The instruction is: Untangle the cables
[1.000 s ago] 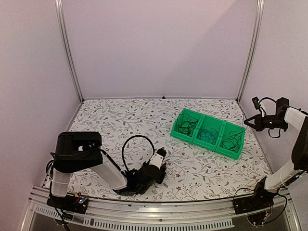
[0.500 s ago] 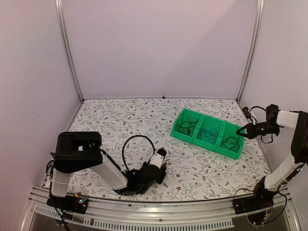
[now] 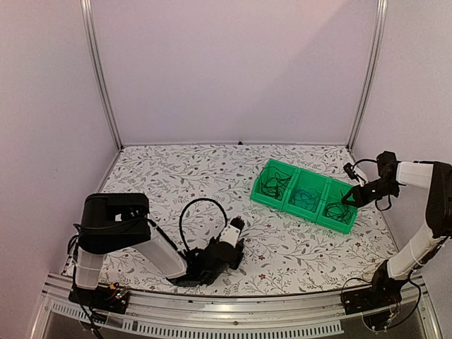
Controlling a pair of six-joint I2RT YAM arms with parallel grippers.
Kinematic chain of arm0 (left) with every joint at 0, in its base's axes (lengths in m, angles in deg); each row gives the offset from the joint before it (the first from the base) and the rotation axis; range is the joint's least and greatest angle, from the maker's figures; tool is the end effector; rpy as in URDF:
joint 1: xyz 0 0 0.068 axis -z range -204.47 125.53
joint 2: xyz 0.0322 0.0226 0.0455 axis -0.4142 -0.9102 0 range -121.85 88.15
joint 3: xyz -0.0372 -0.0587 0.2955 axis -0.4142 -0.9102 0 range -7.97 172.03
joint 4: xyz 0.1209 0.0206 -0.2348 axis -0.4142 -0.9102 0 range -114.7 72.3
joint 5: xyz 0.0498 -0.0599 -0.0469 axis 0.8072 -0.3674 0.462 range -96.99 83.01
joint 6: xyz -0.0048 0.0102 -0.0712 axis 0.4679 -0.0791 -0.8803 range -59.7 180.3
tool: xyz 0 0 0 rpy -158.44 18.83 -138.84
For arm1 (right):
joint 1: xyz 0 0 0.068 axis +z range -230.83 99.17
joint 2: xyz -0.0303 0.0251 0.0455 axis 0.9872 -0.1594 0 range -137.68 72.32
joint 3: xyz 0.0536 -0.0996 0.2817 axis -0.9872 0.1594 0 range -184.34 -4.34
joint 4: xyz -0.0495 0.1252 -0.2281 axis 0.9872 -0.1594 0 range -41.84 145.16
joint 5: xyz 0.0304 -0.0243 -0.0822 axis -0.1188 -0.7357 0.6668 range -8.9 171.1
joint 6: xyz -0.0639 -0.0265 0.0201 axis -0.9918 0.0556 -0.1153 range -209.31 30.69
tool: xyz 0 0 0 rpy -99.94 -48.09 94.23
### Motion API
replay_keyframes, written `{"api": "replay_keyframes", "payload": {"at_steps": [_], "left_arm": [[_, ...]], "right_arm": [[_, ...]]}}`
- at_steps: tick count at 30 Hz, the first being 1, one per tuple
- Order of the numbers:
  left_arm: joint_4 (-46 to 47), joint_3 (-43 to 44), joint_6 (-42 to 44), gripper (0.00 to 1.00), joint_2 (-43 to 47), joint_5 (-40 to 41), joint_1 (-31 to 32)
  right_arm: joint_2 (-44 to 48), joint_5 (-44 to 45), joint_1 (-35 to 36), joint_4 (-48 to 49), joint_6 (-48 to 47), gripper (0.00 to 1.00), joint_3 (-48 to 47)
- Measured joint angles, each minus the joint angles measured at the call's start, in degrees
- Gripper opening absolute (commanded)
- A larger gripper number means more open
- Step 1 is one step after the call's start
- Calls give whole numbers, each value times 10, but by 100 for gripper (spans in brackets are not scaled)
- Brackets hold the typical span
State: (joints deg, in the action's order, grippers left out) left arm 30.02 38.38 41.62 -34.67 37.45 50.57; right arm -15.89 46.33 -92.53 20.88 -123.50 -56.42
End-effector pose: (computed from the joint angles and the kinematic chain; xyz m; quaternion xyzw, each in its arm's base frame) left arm 0.1433 -0.3746 0.0782 0.2064 0.7931 -0.1215 0.5600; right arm 0.2891 -0.0252 0.1950 -0.2332 0.9125 0.2078 0.2643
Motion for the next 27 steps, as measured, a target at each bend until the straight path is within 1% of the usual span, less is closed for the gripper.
{"api": "replay_keyframes", "payload": {"at_steps": [2, 7, 10, 12, 14, 17, 19, 21, 22, 24, 26, 27], "left_arm": [[-1, 0, 0, 34, 0, 0, 0], [-5, 1, -7, 36, 0, 7, 0], [-9, 2, -9, 40, 0, 13, 0], [-17, 7, -10, 44, 0, 15, 0], [-31, 13, -8, 49, 2, 15, 0], [-61, 15, -8, 52, 15, 13, 0], [-90, 15, -9, 52, 37, 9, 0], [-127, 19, -14, 52, 65, 1, 0], [-151, 24, -16, 52, 82, -6, -2], [-203, 41, -22, 54, 118, -23, -6], [-250, 59, -24, 55, 153, -39, -11], [-280, 70, -25, 56, 176, -51, -17]], "right_arm": [[7, 14, 8, -5, 5, 23, 0], [44, 60, 13, -38, 10, 35, -7], [76, 97, 13, -63, 5, 40, -23], [92, 118, 13, -82, 1, 42, -38], [103, 136, 13, -101, -4, 43, -56], [111, 153, 13, -123, -8, 46, -77], [124, 159, 13, -127, -10, 48, -85], [138, 156, 13, -125, -10, 54, -86], [147, 151, 13, -122, -9, 56, -86], [163, 135, 13, -109, -4, 63, -86], [176, 109, 13, -85, 5, 81, -86], [181, 96, 13, -73, 11, 93, -85]]}}
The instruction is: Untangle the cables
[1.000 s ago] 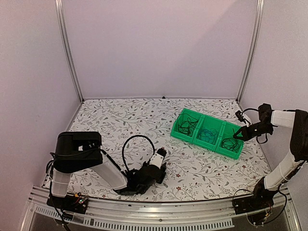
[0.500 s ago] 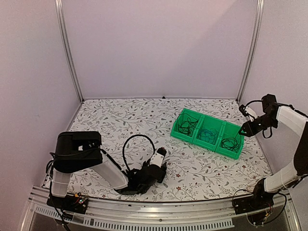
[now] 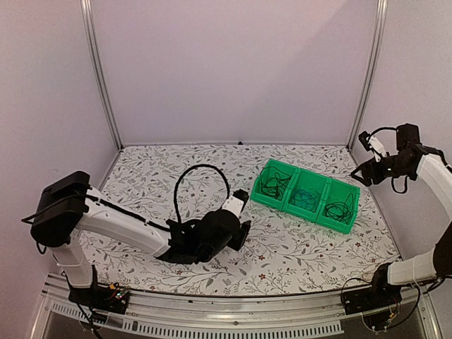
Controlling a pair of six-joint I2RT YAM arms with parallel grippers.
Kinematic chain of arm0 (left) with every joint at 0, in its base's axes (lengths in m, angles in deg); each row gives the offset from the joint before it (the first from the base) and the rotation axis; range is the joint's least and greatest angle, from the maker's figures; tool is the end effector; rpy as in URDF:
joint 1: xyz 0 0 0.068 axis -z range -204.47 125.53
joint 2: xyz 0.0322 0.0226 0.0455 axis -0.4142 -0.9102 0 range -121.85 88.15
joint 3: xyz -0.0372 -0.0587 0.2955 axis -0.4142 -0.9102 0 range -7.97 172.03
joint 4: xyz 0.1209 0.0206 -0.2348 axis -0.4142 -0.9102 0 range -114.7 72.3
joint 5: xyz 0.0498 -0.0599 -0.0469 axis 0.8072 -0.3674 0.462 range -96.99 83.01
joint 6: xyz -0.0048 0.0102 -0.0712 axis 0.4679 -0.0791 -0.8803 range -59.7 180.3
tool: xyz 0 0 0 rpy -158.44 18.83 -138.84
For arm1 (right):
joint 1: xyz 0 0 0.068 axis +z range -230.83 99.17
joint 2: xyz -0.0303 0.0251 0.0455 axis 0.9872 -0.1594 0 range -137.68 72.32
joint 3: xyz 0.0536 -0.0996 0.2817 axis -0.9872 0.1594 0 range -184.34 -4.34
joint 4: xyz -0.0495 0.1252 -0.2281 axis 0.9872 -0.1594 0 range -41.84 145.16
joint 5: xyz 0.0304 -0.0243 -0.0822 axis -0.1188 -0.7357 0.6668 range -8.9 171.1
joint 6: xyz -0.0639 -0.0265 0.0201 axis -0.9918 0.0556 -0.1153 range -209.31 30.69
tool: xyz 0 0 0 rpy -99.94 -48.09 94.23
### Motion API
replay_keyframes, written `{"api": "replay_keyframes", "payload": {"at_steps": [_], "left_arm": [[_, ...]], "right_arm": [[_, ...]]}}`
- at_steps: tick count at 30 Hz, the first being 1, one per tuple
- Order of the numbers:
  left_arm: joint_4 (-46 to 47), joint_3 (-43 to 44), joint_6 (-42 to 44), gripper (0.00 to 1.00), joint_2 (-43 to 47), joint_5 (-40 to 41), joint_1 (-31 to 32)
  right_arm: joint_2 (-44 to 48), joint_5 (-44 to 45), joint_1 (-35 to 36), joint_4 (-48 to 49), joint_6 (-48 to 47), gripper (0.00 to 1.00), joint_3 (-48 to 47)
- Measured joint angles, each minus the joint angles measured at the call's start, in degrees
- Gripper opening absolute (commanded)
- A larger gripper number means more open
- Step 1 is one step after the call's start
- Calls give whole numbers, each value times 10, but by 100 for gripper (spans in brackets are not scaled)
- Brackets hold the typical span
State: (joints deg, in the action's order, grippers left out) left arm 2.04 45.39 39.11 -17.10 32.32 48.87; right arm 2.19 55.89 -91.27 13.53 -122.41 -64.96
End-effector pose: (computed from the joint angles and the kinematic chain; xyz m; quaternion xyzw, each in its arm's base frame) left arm 0.1509 -0.3724 0.1762 0.2162 0.8119 -0.1347 0.5254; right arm 0.2553 -0.0212 0.3100 -0.2519 0.8881 0.0707 0.3778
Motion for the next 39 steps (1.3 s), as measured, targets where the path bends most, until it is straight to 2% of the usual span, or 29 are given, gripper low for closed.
{"api": "replay_keyframes", "payload": {"at_steps": [1, 4, 8, 9, 10, 11, 17, 22, 25, 28, 32, 35, 39], "left_arm": [[-21, 8, -1, 58, 19, -9, -7], [-99, 40, -3, 66, 89, -57, -51], [-197, 100, 1, 80, 162, -112, -128], [-227, 123, 5, 85, 173, -123, -147], [-247, 144, 12, 95, 180, -132, -160], [-276, 175, 17, 99, 185, -143, -177], [-361, 294, 39, 100, 189, -170, -263], [-417, 342, 62, 100, 138, -162, -330], [-400, 310, 99, 100, 131, -134, -347], [-324, 215, 146, 100, 167, -107, -356], [-226, 80, 165, 100, 257, -92, -370], [-177, 40, 165, 100, 311, -89, -384], [-139, 44, 164, 100, 325, -92, -388]], "right_arm": [[5, -16, 0, 17, 7, 98, 1], [19, -61, 0, 76, 39, 99, 4], [45, -80, 0, 165, 116, 99, 10], [51, -80, 0, 180, 130, 99, 10], [60, -81, 0, 202, 149, 99, 10], [69, -82, 0, 217, 163, 99, 8], [78, -90, 12, 273, 219, 99, -45], [30, -66, 75, 327, 248, 99, -78], [-25, -27, 127, 342, 257, 99, -97], [-56, 31, 150, 366, 270, 99, -86], [-18, 104, 149, 465, 279, 99, 37], [9, 98, 148, 492, 273, 99, 106], [9, 85, 149, 508, 273, 99, 110]]}}
